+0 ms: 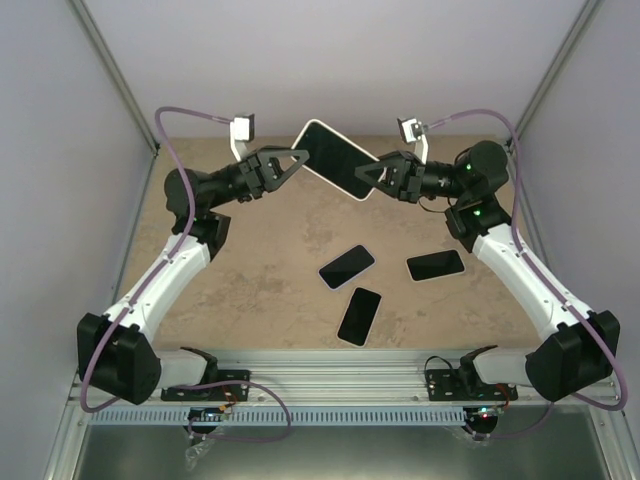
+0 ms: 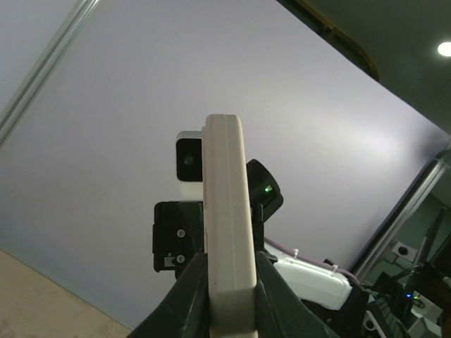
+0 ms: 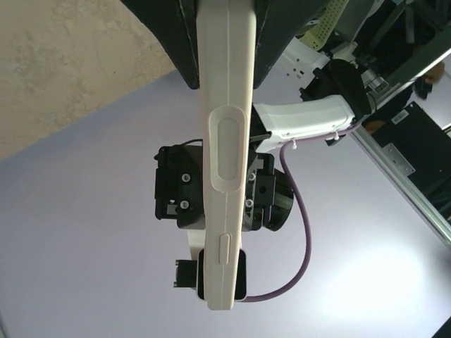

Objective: Take the phone out of the phone case
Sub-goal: Remove the phone case from the phone.

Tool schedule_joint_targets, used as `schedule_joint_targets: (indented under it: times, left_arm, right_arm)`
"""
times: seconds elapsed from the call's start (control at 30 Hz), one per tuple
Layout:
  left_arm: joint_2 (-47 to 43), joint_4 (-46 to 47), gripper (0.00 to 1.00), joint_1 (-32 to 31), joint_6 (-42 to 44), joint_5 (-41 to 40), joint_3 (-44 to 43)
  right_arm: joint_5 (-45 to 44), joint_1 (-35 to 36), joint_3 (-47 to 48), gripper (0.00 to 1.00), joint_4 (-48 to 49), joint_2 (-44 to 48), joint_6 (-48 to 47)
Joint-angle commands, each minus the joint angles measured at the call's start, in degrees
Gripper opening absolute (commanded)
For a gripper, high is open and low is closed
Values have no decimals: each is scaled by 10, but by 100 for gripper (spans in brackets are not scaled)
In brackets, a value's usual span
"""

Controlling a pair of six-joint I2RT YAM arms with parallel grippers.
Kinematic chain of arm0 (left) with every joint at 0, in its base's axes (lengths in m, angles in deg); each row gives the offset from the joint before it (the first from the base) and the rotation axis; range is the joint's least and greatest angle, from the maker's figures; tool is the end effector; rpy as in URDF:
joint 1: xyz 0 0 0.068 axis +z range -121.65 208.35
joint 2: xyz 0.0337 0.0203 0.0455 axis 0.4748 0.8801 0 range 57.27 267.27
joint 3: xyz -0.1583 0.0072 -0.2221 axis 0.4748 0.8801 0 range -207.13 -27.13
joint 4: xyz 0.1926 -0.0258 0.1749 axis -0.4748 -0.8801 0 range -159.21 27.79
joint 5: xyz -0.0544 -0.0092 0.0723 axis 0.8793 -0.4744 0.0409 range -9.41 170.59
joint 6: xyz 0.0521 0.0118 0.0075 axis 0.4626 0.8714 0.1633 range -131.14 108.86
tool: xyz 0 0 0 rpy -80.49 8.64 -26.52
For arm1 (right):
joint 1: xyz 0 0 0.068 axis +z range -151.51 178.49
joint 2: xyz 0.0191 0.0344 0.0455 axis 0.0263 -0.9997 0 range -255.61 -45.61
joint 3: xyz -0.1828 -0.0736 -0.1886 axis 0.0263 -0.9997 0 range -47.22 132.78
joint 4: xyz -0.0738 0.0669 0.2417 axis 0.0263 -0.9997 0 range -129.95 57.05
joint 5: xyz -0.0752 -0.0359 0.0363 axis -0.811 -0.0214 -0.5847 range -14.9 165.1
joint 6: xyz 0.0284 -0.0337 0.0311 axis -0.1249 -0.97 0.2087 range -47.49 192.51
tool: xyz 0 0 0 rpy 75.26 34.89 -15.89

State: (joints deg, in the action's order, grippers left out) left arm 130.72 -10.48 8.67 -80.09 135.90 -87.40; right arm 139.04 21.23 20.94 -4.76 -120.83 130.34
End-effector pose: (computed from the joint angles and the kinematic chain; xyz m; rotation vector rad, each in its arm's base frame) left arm 0.2450 -0.1189 0.4279 0.5482 1.3068 -1.7505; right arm 0.2521 0.1404 0.4305 -0.7074 1.5330 1.7720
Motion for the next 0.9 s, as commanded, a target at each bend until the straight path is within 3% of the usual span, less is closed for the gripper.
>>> schedule_joint_targets:
  times: [0.0,0.13,0.27,0.4,0.57,0.77,0.87]
  left_arm:
    - [-6,-30,1,-4,26,8,-21]
    - [-21,-140,0,0,114,42,-28]
    - [-39,-267,0,4,230,108,-23]
    - [-43,-493,0,2,429,156,-65]
    - [-18,-851,0,-31,745,136,-150]
    - [48,-1054,0,-60,914,114,-231]
    - [67,-1091,0,-76,944,100,-249]
  right_arm:
    - [-1,-2,3,9,-20,11,-51]
    - [22,-11,35,47,-152,19,-164]
    - [38,-19,70,64,-366,35,-348]
    - [37,-19,100,67,-527,30,-475]
    - [34,-14,69,67,-562,34,-497]
    - [29,17,49,67,-581,33,-527]
    - [20,30,46,66,-596,30,-540]
